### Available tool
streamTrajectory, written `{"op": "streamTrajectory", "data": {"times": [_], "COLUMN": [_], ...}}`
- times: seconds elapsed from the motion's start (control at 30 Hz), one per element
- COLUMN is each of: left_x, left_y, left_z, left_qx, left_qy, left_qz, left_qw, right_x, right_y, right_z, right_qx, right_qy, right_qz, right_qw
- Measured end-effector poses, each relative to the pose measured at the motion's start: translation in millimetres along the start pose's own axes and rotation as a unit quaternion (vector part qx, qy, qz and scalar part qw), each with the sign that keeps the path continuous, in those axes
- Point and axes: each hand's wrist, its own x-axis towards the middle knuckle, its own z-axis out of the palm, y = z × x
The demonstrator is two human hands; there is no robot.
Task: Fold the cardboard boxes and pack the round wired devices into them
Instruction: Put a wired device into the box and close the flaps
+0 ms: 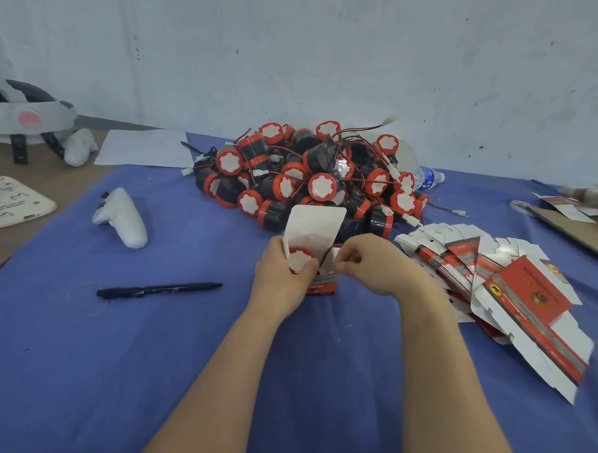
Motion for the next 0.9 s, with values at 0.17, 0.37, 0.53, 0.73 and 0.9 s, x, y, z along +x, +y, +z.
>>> {"op": "streamTrajectory", "data": {"times": [0.17, 0.37, 0.53, 0.73, 0.9], "left_x": [0.2, -0.3, -0.4, -1.2, -1.4], "left_y": [-0.1, -1.1, -1.4, -0.9, -0.4], "left_z": [1.8, 0.2, 0.1, 0.3, 0.3], "left_qx": [0.005, 0.011, 0.009, 0.002, 0.005], "left_qy": [0.009, 0.037, 0.037, 0.033, 0.03], "left_qz": [0.002, 0.001, 0.003, -0.003, -0.002], "left_qw": [1.0, 0.999, 0.999, 0.999, 1.0], "right_x": [5.1, 3.6, 3.9, 0.2, 0.1], "right_y": [1.1, 4.9, 9.2, 6.3, 4.3], "right_z": [6.4, 6.0, 6.4, 5.1, 3.6], "right_qx": [0.082, 0.063, 0.069, 0.034, 0.073], "right_qy": [0.129, 0.096, 0.087, 0.099, 0.174], "right_qz": [0.019, 0.003, 0.024, 0.022, 0.053], "right_qw": [0.988, 0.993, 0.994, 0.994, 0.981]}}
